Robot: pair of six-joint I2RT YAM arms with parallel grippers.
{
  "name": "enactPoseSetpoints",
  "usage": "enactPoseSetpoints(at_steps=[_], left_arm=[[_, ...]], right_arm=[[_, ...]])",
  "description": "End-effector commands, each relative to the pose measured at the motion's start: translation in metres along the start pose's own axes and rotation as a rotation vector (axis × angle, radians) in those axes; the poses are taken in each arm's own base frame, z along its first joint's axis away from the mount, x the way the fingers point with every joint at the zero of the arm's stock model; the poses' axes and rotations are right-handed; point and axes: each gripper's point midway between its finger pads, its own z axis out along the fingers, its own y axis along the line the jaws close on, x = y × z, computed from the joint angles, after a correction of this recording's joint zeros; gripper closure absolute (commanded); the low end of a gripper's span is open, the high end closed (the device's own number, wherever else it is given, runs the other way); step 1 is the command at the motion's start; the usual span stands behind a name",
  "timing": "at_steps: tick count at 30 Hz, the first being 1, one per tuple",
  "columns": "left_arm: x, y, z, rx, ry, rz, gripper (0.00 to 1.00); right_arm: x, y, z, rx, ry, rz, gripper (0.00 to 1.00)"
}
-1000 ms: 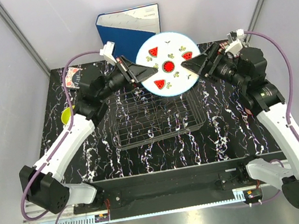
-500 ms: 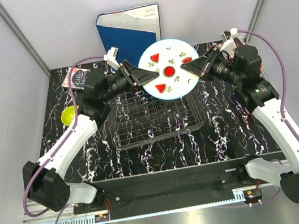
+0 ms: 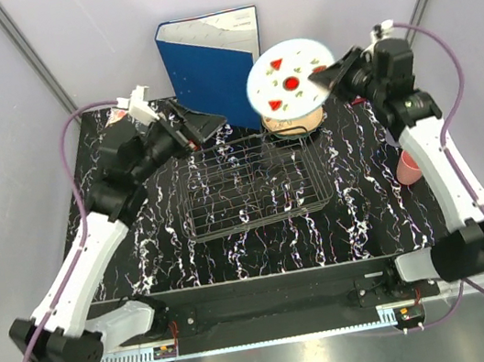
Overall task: Unload the mixed dishes from the dish rack
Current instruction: Place the plate at the center of the board.
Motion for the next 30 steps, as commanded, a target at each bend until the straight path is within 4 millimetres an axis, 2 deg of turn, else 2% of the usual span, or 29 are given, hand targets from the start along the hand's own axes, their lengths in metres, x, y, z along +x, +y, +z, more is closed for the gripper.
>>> enactPoseSetpoints(at_steps=[1,2,3,4,5,6,7,8,10,11,13,14,16,21,26,28,30], left_arm=[[-0.008,0.001,-0.028,-0.048,-0.072,0.108,0.01],[-0.006,0.003,-0.030,-0.052,-0.074,0.120,0.01],[-0.004,0.002,-0.033,-0.042,-0.072,0.128,0.01],[0.002,0.005,-0.036,-0.034,-0.061,0.133,0.01],[0.004,0.007,-0.038,-0.035,-0.064,0.132,0.01],[0.005,0.007,-0.039,-0.034,-0.067,0.131,0.01],[0.009,0.013,-0.041,-0.041,-0.067,0.131,0.01],[0.010,0.015,-0.042,-0.044,-0.065,0.133,0.01],[0.015,0.022,-0.042,-0.057,-0.057,0.133,0.01],[0.017,0.023,-0.043,-0.058,-0.054,0.135,0.01],[0.020,0.029,-0.043,-0.073,-0.047,0.134,0.01],[0.022,0.031,-0.043,-0.076,-0.043,0.139,0.01],[0.024,0.036,-0.043,-0.088,-0.040,0.141,0.01],[0.033,0.054,-0.040,-0.132,-0.024,0.125,0.01],[0.039,0.063,-0.041,-0.150,-0.017,0.104,0.01],[0.040,0.066,-0.043,-0.159,-0.020,0.101,0.01],[0.042,0.067,-0.043,-0.162,-0.017,0.100,0.01]], right_arm=[[-0.106,-0.003,0.004,0.020,-0.290,0.106,1.00],[-0.118,-0.026,0.016,0.069,-0.310,0.143,1.00],[-0.127,-0.029,0.020,0.073,-0.328,0.148,1.00],[-0.137,-0.041,0.023,0.095,-0.343,0.163,1.00],[-0.138,-0.061,0.038,0.131,-0.332,0.188,1.00],[-0.142,-0.067,0.043,0.137,-0.334,0.188,1.00],[-0.144,-0.074,0.049,0.146,-0.329,0.185,1.00],[-0.141,-0.092,0.063,0.177,-0.305,0.189,1.00],[-0.137,-0.100,0.076,0.163,-0.264,0.179,1.00],[-0.131,-0.113,0.087,0.177,-0.240,0.184,1.00],[-0.127,-0.117,0.098,0.150,-0.216,0.177,1.00],[-0.122,-0.125,0.107,0.147,-0.195,0.179,1.00],[-0.120,-0.122,0.116,0.093,-0.177,0.179,1.00],[-0.111,-0.136,0.144,0.035,-0.144,0.201,1.00],[-0.088,-0.165,0.165,0.057,-0.092,0.242,1.00],[-0.078,-0.171,0.175,0.058,-0.070,0.249,1.00],[-0.069,-0.168,0.183,0.043,-0.047,0.244,1.00]])
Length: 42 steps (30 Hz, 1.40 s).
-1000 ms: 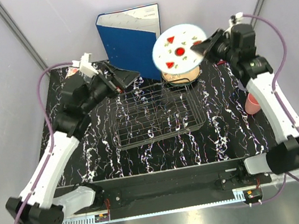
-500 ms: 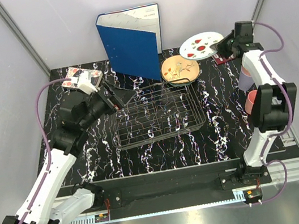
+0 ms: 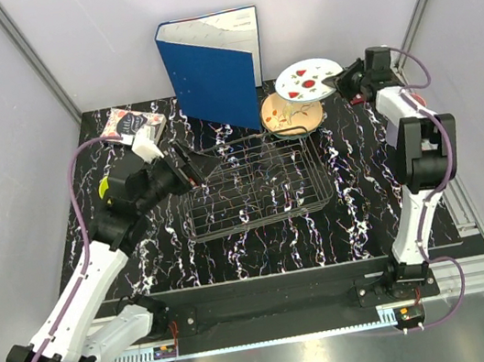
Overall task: Unload the mixed dishes from the dish rack
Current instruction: Place the plate at the center of the board.
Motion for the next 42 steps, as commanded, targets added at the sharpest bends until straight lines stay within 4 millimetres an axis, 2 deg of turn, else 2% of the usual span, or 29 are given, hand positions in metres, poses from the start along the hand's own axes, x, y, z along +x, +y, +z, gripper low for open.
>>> enactPoseSetpoints(at_steps=[1,5,7,9,10,11,15,20,27,38,42], left_arm=[[-0.010,-0.009,-0.006,0.029,-0.059,0.016,0.01],[-0.006,-0.005,-0.007,0.021,-0.050,0.008,0.01],[-0.005,-0.004,-0.006,0.018,-0.048,0.003,0.01],[-0.004,-0.003,-0.007,0.018,-0.048,0.003,0.01],[-0.004,-0.001,-0.007,0.013,-0.050,0.002,0.01],[-0.003,-0.001,-0.008,0.013,-0.054,0.003,0.01],[-0.002,0.002,-0.010,0.005,-0.057,0.011,0.01],[0.000,0.007,-0.008,-0.007,-0.051,0.009,0.01],[0.002,0.010,-0.005,-0.019,-0.044,0.014,0.01],[0.003,0.015,-0.004,-0.036,-0.044,0.014,0.01],[0.003,0.015,-0.003,-0.037,-0.045,0.011,0.01]], right_arm=[[0.007,0.061,0.008,-0.217,0.016,-0.044,1.00],[0.022,0.067,0.024,-0.229,0.060,-0.047,1.00],[0.030,0.063,0.033,-0.222,0.077,-0.046,1.00],[0.027,0.064,0.037,-0.222,0.076,-0.046,1.00],[0.043,0.066,0.044,-0.223,0.104,-0.049,1.00],[0.043,0.066,0.046,-0.224,0.107,-0.047,1.00],[0.051,0.058,0.055,-0.206,0.125,-0.031,1.00],[0.062,0.038,0.064,-0.164,0.141,-0.018,1.00],[0.063,0.019,0.068,-0.124,0.133,-0.016,1.00],[0.060,0.013,0.072,-0.112,0.127,-0.013,1.00],[0.057,0.005,0.074,-0.092,0.128,-0.007,1.00]])
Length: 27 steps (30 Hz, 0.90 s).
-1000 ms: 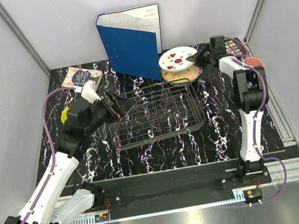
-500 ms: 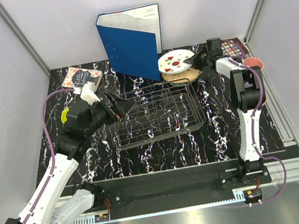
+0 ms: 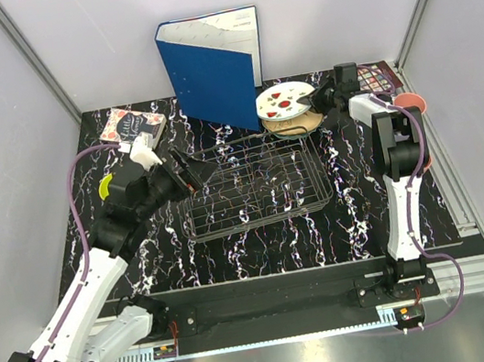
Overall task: Unload the mixed dishes from the dish rack
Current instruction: Place the plate at the center of the board.
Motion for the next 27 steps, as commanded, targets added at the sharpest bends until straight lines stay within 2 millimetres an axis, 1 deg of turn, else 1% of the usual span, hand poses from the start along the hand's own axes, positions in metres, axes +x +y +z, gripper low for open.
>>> enactPoseSetpoints(at_steps=[1,4,7,8,9,10,11,12,14,15,17,19,20,21,22,27], left_arm=[[-0.006,-0.002,0.003,0.011,-0.032,0.021,0.01],[-0.005,-0.001,0.004,0.005,-0.026,0.012,0.01],[-0.003,0.001,0.006,-0.005,-0.014,-0.002,0.01],[-0.003,0.000,0.006,-0.001,-0.011,-0.005,0.01],[-0.003,0.000,0.007,-0.001,-0.009,-0.007,0.01],[-0.002,0.000,0.008,-0.003,-0.004,-0.009,0.01],[-0.002,-0.001,0.007,0.000,-0.004,-0.012,0.01],[-0.002,0.000,0.008,-0.004,0.000,-0.014,0.01],[-0.001,0.000,0.008,-0.002,0.004,-0.016,0.01],[-0.001,0.000,0.008,-0.002,0.004,-0.018,0.01],[0.000,-0.001,0.008,0.000,0.007,-0.021,0.01],[0.000,-0.001,0.007,-0.001,0.009,-0.023,0.01],[0.000,-0.001,0.007,-0.001,0.009,-0.025,0.01],[0.001,-0.001,0.007,-0.001,0.011,-0.025,0.01],[0.001,-0.001,0.007,-0.002,0.010,-0.023,0.01],[0.000,0.000,0.006,-0.005,0.005,-0.022,0.01]], right_arm=[[-0.020,0.043,-0.010,-0.132,-0.045,-0.030,1.00],[-0.021,0.040,-0.013,-0.124,-0.044,-0.022,1.00],[-0.023,0.038,-0.017,-0.114,-0.050,-0.017,0.88],[-0.023,0.038,-0.018,-0.111,-0.050,-0.017,0.83],[-0.023,0.038,-0.020,-0.106,-0.048,-0.016,0.75],[-0.023,0.039,-0.021,-0.103,-0.050,-0.020,0.69],[-0.023,0.042,-0.024,-0.106,-0.052,-0.024,0.65],[-0.023,0.040,-0.024,-0.096,-0.048,-0.025,0.57],[-0.026,0.046,-0.028,-0.103,-0.060,-0.041,0.50],[-0.023,0.037,-0.029,-0.065,-0.043,-0.025,0.43],[-0.022,0.039,-0.031,-0.056,-0.047,-0.042,0.38],[-0.021,0.035,-0.033,-0.032,-0.047,-0.041,0.31],[-0.022,0.036,-0.036,-0.030,-0.051,-0.044,0.30],[-0.022,0.033,-0.037,-0.013,-0.052,-0.045,0.29],[-0.023,0.035,-0.040,-0.012,-0.053,-0.049,0.26],[-0.022,0.035,-0.051,0.037,-0.053,-0.064,0.24]])
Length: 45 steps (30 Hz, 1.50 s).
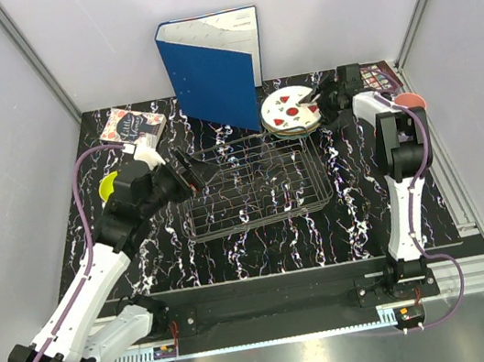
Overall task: Unload the mixed dishes from the dish rack
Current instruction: Place the plate at the center of the board.
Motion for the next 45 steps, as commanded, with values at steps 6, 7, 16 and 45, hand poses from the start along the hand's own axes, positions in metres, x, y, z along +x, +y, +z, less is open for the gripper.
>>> enactPoseSetpoints(at_steps=[6,7,16,45], left_arm=[[-0.007,-0.009,-0.001,0.027,-0.021,0.004,0.01],[-0.007,-0.010,-0.001,0.030,-0.022,0.003,0.01],[-0.001,-0.010,0.004,0.034,0.016,0.000,0.01],[0.010,-0.001,0.017,0.015,0.078,0.001,0.01]], right_arm=[[-0.028,0.059,-0.063,-0.008,-0.097,-0.113,0.21],[-0.031,0.063,-0.066,-0.010,-0.104,-0.123,0.21],[-0.031,0.045,-0.075,0.146,-0.079,-0.148,0.21],[-0.016,-0.027,-0.074,0.387,-0.033,-0.182,1.00]])
